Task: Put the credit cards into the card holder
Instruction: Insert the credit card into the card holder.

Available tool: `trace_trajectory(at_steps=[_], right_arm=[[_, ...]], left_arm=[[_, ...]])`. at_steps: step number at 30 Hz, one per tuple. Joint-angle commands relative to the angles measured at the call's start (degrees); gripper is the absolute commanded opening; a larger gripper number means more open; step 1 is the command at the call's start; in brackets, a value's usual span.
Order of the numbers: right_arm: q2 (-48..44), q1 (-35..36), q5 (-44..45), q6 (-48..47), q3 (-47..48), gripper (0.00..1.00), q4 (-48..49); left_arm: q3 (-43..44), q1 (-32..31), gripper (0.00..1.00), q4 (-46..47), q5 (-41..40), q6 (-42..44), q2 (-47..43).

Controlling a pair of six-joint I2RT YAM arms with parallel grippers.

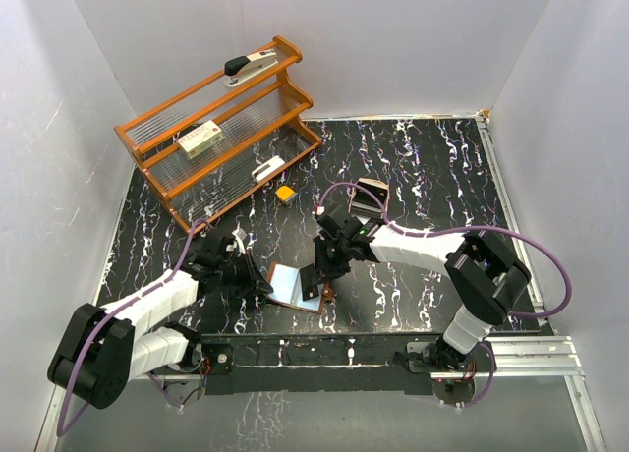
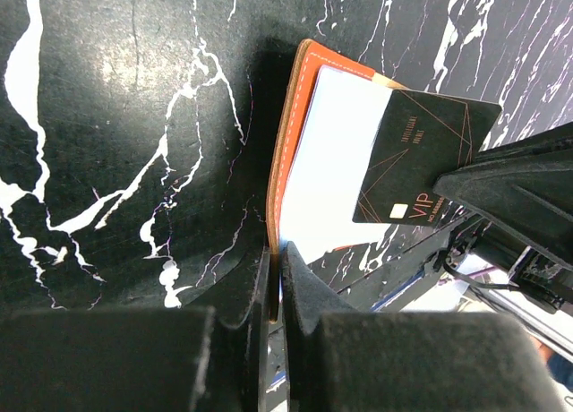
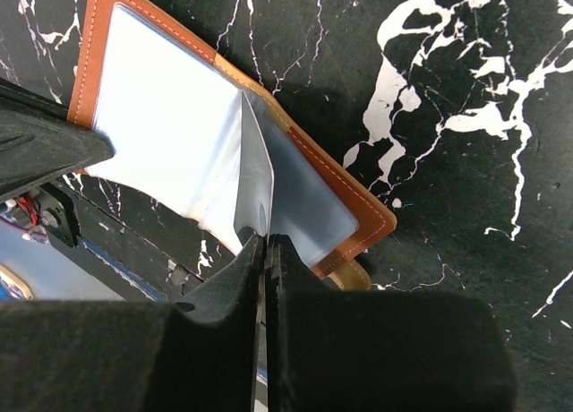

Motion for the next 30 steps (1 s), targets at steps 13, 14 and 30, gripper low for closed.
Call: trace_trajectory(at_steps=[13, 14, 30], right_arm=[[-3.3, 0.2, -4.8, 8.5, -4.9, 0.00, 9.3], [-3.4, 0.1, -4.9, 8.9, -5.3, 0.00, 9.8], [-2.3, -0.3, -6.5, 11.8, -9.0, 0.00, 16.2]], left_arm=[[-4.0, -0.3, 0.00, 3.7, 1.1, -7.4, -0.3], [-4.3, -0.4, 0.00, 4.2, 1.1, -8.0, 0.0], [-5.2, -0.7, 0.00, 3.6, 1.0, -9.7, -0.3]])
